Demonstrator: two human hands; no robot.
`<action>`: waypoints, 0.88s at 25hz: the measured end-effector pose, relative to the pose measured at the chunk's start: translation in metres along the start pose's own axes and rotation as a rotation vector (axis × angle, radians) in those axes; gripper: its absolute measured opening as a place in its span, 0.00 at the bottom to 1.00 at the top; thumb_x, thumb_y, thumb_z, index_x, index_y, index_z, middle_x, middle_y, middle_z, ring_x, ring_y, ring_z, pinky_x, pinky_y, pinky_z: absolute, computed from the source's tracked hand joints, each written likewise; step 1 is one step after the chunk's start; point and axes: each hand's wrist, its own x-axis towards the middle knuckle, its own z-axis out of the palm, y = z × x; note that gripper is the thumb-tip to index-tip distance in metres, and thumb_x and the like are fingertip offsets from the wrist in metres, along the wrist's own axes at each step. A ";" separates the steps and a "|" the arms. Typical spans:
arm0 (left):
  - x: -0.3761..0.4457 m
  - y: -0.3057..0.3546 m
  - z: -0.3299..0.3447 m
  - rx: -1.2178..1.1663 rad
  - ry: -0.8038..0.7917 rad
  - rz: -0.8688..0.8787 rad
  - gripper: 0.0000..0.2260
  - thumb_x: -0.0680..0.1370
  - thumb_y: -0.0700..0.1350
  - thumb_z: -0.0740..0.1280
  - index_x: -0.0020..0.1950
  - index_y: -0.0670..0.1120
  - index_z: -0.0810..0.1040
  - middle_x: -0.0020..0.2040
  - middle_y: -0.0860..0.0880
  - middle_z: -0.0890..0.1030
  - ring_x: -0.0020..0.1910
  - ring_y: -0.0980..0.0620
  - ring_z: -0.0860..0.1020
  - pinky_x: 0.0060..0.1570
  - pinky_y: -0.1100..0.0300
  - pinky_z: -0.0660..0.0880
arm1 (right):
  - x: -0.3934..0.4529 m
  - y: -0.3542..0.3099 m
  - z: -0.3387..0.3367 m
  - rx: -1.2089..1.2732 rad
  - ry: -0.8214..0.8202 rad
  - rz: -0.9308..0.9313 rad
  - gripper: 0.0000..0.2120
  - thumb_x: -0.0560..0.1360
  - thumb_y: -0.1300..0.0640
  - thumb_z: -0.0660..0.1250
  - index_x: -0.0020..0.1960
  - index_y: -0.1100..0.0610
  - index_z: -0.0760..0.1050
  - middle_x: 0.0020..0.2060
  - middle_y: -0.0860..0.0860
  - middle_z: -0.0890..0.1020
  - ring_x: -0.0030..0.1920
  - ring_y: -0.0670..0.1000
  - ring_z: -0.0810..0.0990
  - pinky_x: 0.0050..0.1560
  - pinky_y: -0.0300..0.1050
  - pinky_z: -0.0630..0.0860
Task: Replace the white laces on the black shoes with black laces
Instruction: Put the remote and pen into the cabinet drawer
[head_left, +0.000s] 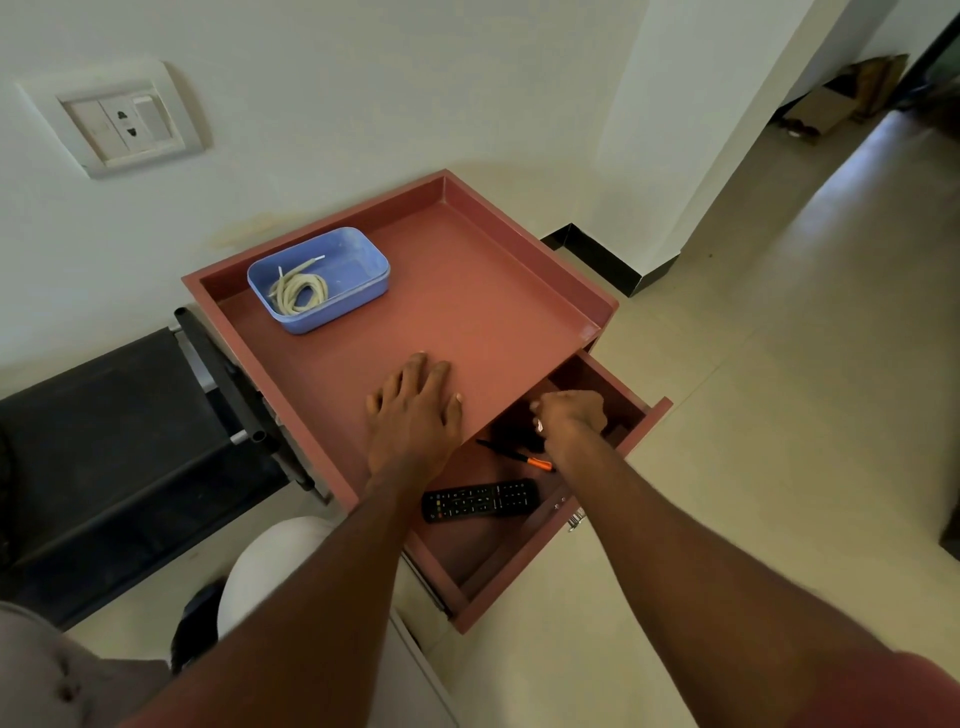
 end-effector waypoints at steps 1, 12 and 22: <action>0.000 0.000 0.000 0.002 -0.003 0.000 0.22 0.83 0.59 0.58 0.76 0.55 0.67 0.78 0.50 0.67 0.73 0.45 0.69 0.66 0.44 0.68 | 0.003 0.007 0.002 -0.128 -0.051 -0.038 0.08 0.77 0.64 0.74 0.40 0.60 0.80 0.39 0.55 0.86 0.38 0.52 0.84 0.36 0.45 0.81; 0.002 -0.001 0.002 -0.006 -0.013 0.001 0.22 0.82 0.59 0.57 0.76 0.56 0.66 0.78 0.49 0.66 0.73 0.45 0.69 0.66 0.42 0.69 | -0.009 0.041 0.025 -0.852 -0.211 -0.520 0.07 0.78 0.62 0.71 0.56 0.60 0.79 0.52 0.57 0.83 0.52 0.58 0.83 0.52 0.54 0.83; -0.056 0.046 -0.015 -0.054 -0.436 0.127 0.57 0.70 0.83 0.52 0.85 0.47 0.39 0.84 0.43 0.35 0.82 0.35 0.36 0.78 0.31 0.41 | -0.023 0.025 -0.103 -1.303 -0.620 -1.127 0.64 0.66 0.35 0.81 0.85 0.47 0.42 0.85 0.50 0.41 0.84 0.58 0.43 0.78 0.66 0.54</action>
